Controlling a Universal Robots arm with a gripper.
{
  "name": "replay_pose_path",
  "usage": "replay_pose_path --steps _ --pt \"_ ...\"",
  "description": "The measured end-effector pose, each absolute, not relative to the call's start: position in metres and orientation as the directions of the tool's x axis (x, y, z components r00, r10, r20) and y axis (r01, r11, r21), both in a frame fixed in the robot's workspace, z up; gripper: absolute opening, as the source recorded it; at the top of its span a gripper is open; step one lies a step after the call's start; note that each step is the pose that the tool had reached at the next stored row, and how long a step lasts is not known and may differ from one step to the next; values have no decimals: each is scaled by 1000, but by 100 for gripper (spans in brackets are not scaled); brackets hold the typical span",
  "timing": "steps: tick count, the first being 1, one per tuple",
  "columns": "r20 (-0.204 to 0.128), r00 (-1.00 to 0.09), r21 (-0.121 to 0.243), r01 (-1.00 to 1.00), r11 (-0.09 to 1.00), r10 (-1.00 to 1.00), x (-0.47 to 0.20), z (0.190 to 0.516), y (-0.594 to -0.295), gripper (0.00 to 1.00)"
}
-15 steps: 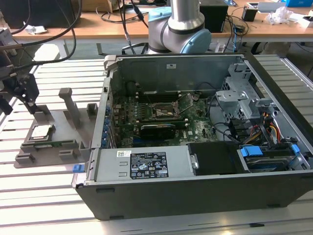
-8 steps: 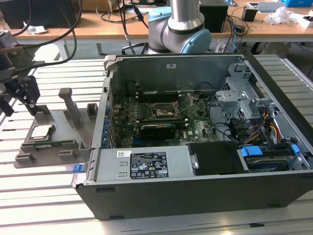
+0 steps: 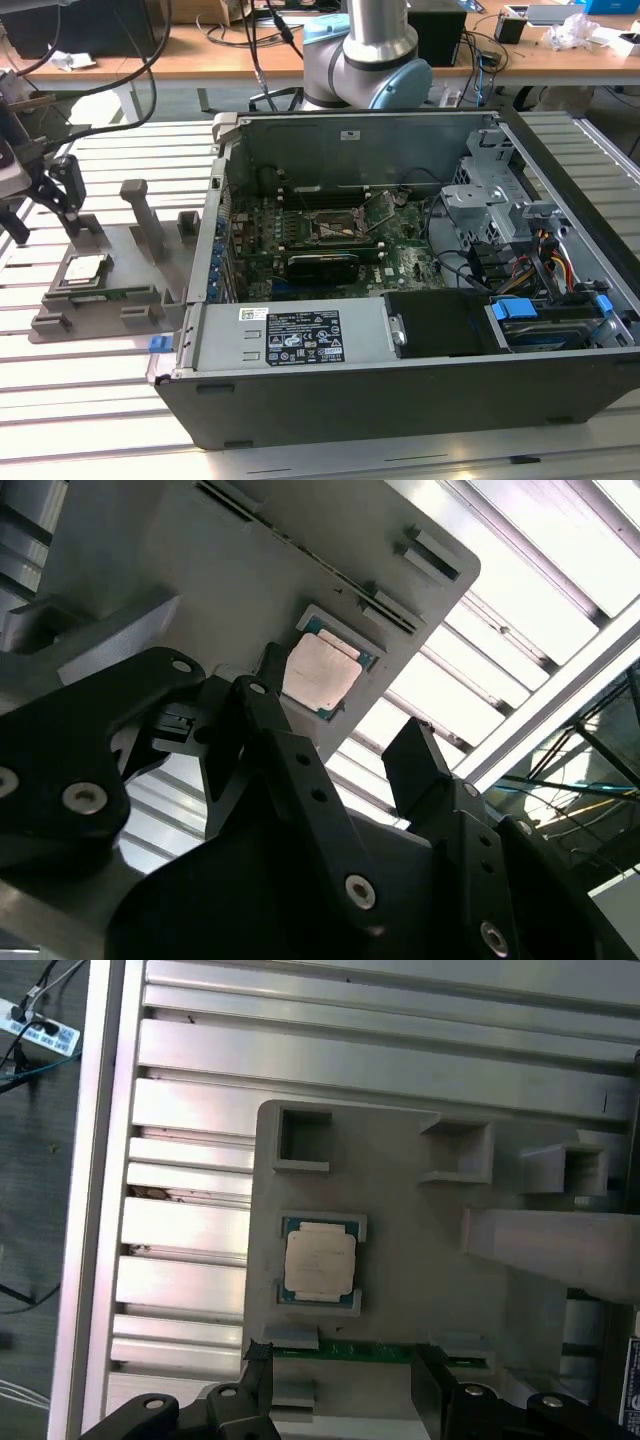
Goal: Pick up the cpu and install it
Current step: 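Pick up the cpu and move it towards the insertion slot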
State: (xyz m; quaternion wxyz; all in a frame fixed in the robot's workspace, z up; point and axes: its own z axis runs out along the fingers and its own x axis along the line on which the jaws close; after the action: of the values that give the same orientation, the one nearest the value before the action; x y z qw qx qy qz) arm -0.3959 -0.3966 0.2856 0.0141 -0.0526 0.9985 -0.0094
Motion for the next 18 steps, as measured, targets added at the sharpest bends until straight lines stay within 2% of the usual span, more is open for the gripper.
replay_pose_path --steps 5,10,18 --pt "-27 -994 -21 -105 994 -105 -396 276 -396 66" --pt "-24 -994 -46 -105 993 -106 -396 270 -388 66" --pt "-24 -996 -47 -87 995 -88 -396 258 -384 66"
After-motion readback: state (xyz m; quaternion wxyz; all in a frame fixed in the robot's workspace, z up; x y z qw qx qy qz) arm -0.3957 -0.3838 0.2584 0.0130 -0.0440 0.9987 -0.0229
